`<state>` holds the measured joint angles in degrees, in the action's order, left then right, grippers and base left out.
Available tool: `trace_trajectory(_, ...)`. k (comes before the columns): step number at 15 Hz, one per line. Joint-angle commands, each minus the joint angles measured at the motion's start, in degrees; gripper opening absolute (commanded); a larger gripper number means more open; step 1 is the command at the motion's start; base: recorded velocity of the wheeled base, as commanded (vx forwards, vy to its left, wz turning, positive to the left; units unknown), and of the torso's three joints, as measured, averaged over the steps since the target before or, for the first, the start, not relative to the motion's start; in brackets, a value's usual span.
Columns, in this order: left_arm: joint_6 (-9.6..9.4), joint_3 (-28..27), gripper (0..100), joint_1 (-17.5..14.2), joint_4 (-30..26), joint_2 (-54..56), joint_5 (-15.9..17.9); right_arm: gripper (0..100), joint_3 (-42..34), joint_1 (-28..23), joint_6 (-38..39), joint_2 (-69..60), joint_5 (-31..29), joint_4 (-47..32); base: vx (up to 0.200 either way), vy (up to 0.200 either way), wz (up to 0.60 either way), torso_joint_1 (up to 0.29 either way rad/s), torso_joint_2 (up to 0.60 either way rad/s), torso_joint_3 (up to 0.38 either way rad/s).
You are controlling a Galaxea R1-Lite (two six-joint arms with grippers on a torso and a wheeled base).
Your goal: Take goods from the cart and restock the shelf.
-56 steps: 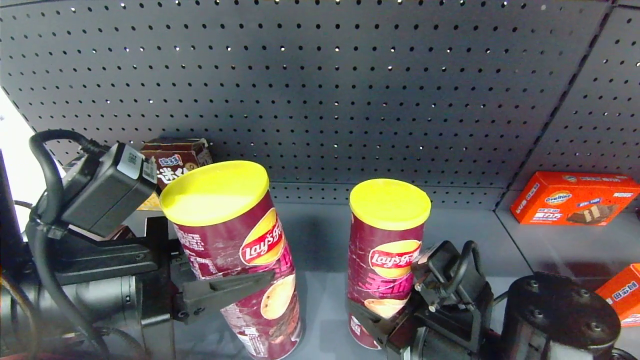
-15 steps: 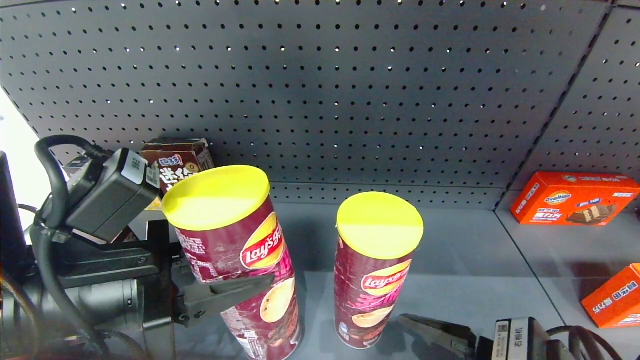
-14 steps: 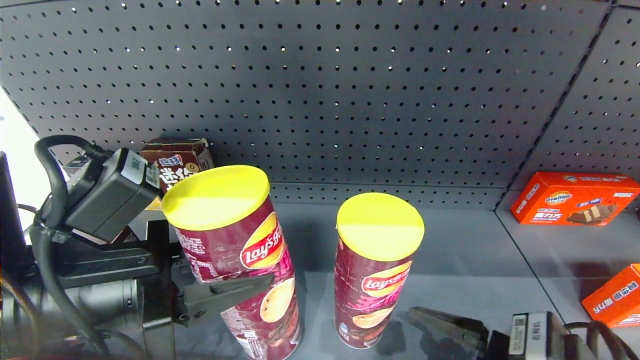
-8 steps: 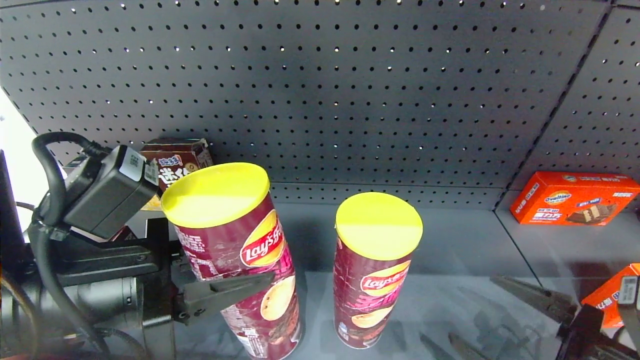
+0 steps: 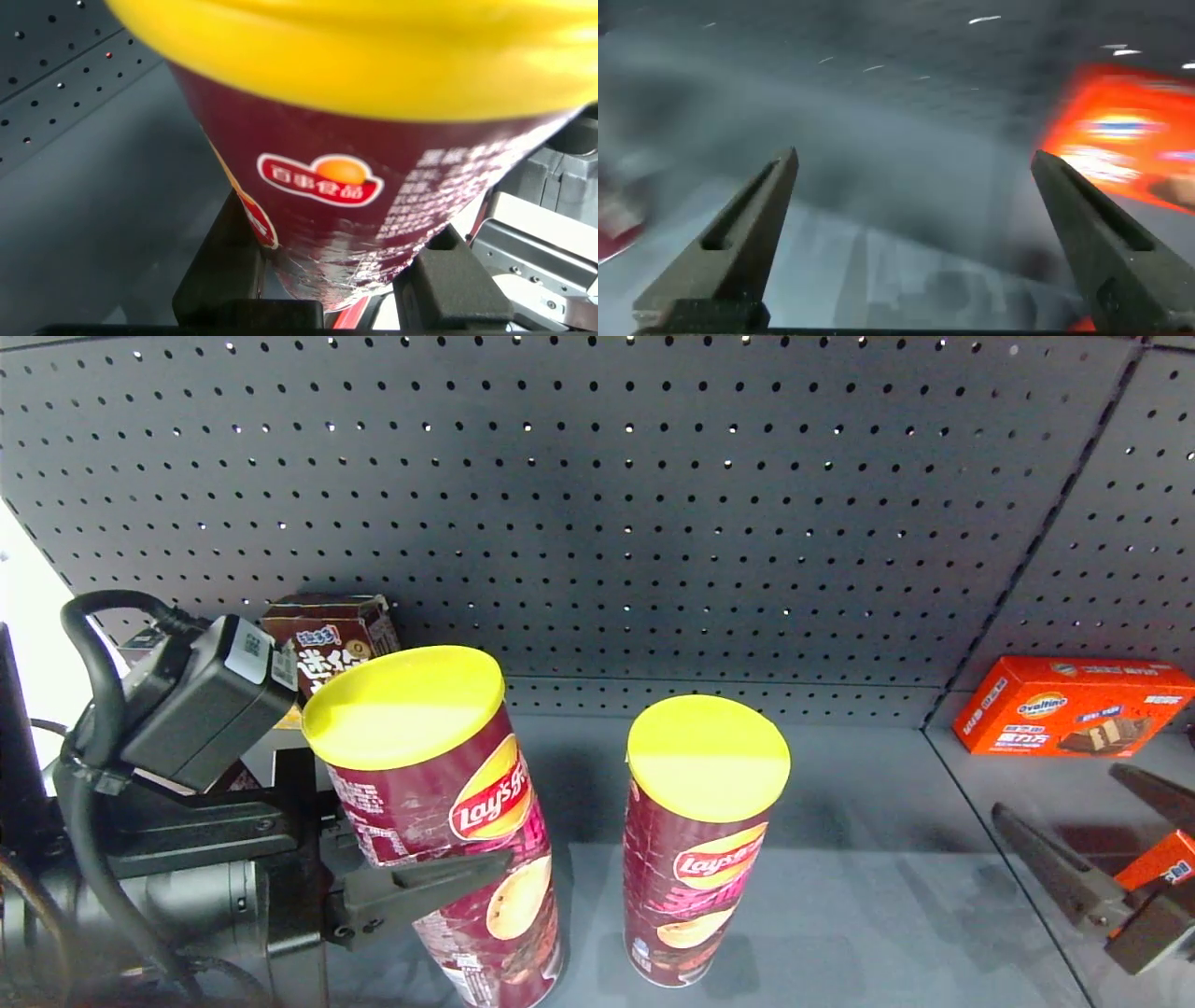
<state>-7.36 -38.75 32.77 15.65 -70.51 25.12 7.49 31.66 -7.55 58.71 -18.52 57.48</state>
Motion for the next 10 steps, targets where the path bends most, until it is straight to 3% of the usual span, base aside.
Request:
trace_trajectory(1,-0.02,0.4,0,0.2,0.1,0.2,0.0,100,1.6,-8.9,0.0,-5.5,0.1,0.2,0.000,0.000,0.00,0.000,0.00,0.000)
trace_trajectory(6,-0.02,0.8,0,0.2,-0.3,1.8,0.1,100,2.6,-19.4,-2.8,-13.4,-2.4,-0.6,0.000,0.000,0.00,0.000,0.00,0.000)
trace_trajectory(8,-0.02,1.8,0,0.2,-0.3,2.7,0.1,100,3.4,-20.8,-6.3,-16.2,-6.9,-0.6,0.000,0.000,0.00,0.000,0.00,0.000)
trace_trajectory(10,-0.02,2.8,0,0.2,-0.1,3.6,0.1,100,3.1,-20.7,-9.1,-20.3,-7.1,-3.7,0.000,0.000,0.00,0.000,0.00,0.000)
